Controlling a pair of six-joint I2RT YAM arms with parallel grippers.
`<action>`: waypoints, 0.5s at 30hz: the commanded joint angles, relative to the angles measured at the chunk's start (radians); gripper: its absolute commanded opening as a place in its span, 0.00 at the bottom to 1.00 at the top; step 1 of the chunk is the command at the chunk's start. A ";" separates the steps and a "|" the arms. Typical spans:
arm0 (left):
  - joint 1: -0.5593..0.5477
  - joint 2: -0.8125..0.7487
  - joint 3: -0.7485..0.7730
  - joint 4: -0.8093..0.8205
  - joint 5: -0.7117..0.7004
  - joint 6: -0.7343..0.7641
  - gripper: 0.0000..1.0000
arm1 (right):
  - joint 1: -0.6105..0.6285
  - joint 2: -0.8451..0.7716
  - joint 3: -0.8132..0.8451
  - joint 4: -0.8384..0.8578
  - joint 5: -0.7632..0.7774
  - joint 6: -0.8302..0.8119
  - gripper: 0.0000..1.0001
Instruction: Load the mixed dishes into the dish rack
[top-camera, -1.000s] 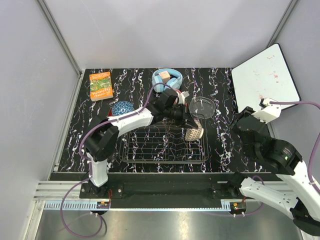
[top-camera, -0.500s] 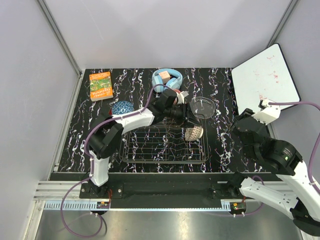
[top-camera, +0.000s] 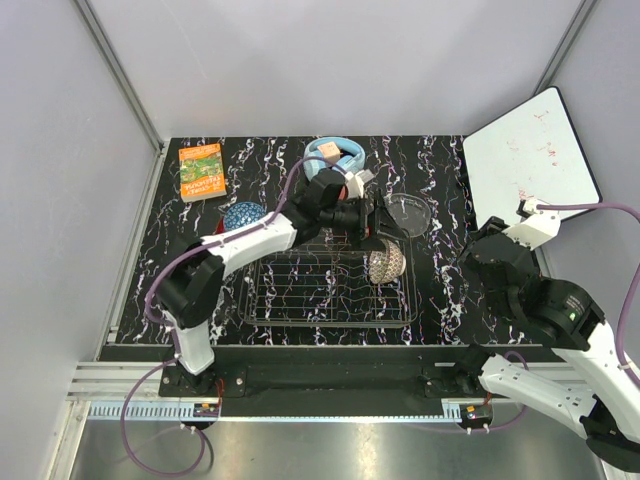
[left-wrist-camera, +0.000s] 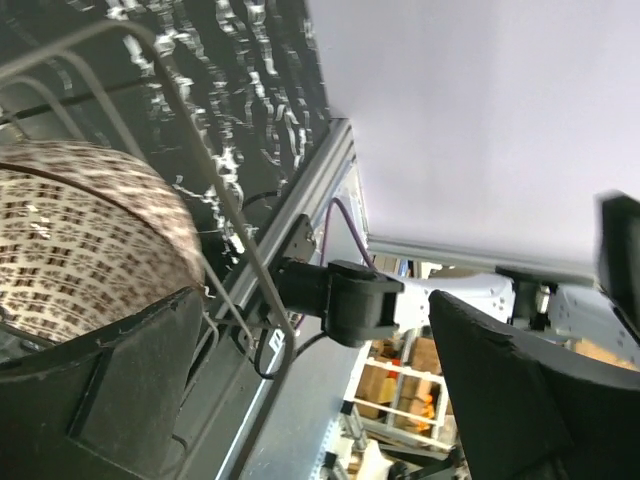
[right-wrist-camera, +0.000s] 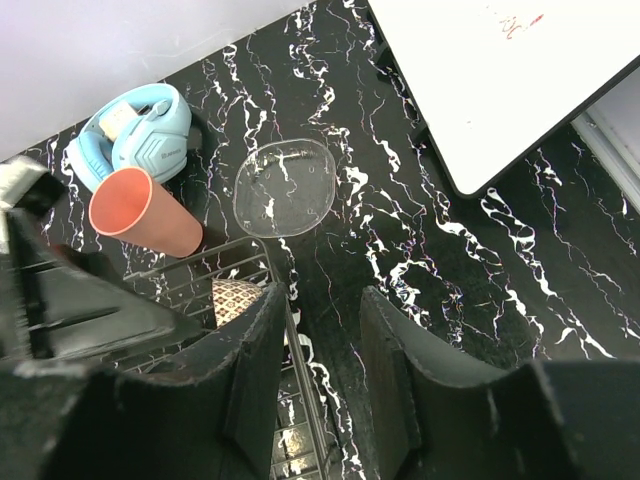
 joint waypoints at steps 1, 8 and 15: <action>0.007 -0.141 0.037 -0.055 -0.003 0.143 0.99 | -0.003 0.013 0.017 -0.009 -0.001 0.014 0.45; 0.212 -0.361 0.033 -0.436 -0.161 0.500 0.99 | -0.001 0.026 0.015 -0.010 0.002 0.027 0.46; 0.431 -0.333 0.217 -0.891 -0.400 0.910 0.99 | -0.001 0.024 -0.031 0.000 -0.024 0.057 0.46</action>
